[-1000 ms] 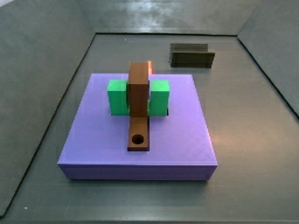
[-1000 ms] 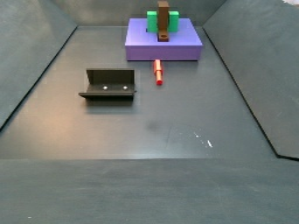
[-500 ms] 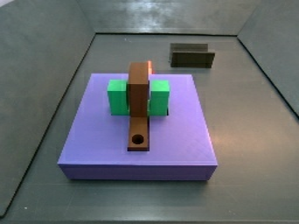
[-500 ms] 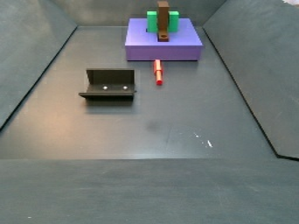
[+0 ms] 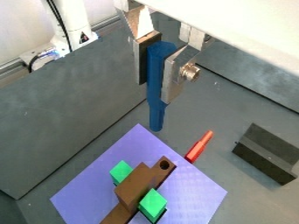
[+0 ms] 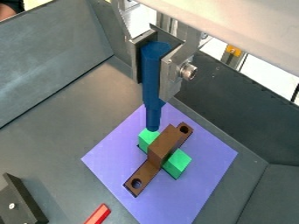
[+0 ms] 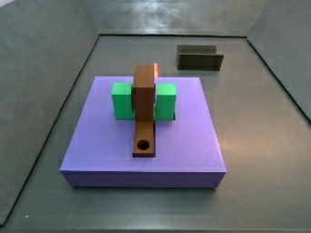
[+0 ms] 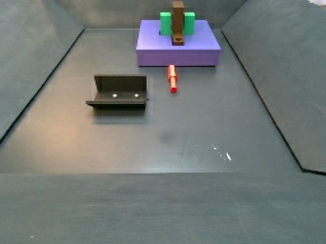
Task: Pick up the blue object. Move up. Move to above the board. Insert the blue object.
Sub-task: Insert the blue object.
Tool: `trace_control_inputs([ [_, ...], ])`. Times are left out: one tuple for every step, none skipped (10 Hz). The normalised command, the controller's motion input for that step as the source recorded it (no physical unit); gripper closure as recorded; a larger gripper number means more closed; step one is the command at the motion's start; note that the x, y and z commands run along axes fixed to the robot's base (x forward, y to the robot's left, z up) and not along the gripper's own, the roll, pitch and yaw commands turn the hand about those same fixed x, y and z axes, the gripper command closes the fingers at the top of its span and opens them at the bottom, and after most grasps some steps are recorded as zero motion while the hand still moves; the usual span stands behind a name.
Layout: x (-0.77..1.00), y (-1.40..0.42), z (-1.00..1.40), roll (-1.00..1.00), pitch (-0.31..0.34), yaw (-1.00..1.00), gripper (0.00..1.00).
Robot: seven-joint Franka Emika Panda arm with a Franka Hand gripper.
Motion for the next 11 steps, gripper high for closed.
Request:
trace_control_inputs([
  [0.00, 0.00, -0.03, -0.02, 0.009, 0.00, 1.00],
  [0.00, 0.00, -0.02, -0.02, 0.000, 0.00, 1.00],
  [0.00, 0.00, -0.03, -0.02, 0.010, 0.00, 1.00],
  [0.00, 0.00, -0.02, -0.02, 0.000, 0.00, 1.00],
  [0.00, 0.00, -0.02, -0.02, 0.009, 0.00, 1.00],
  [0.00, 0.00, -0.02, -0.01, 0.003, 0.00, 1.00],
  [0.00, 0.00, -0.01, -0.01, 0.004, 0.00, 1.00],
  [0.00, 0.00, -0.03, -0.01, 0.011, 0.00, 1.00],
  [0.00, 0.00, -0.01, -0.01, 0.004, 0.00, 1.00],
  [0.00, 0.00, -0.02, -0.01, 0.014, 0.00, 1.00],
  [0.00, 0.00, -0.01, -0.01, 0.007, 0.00, 1.00],
])
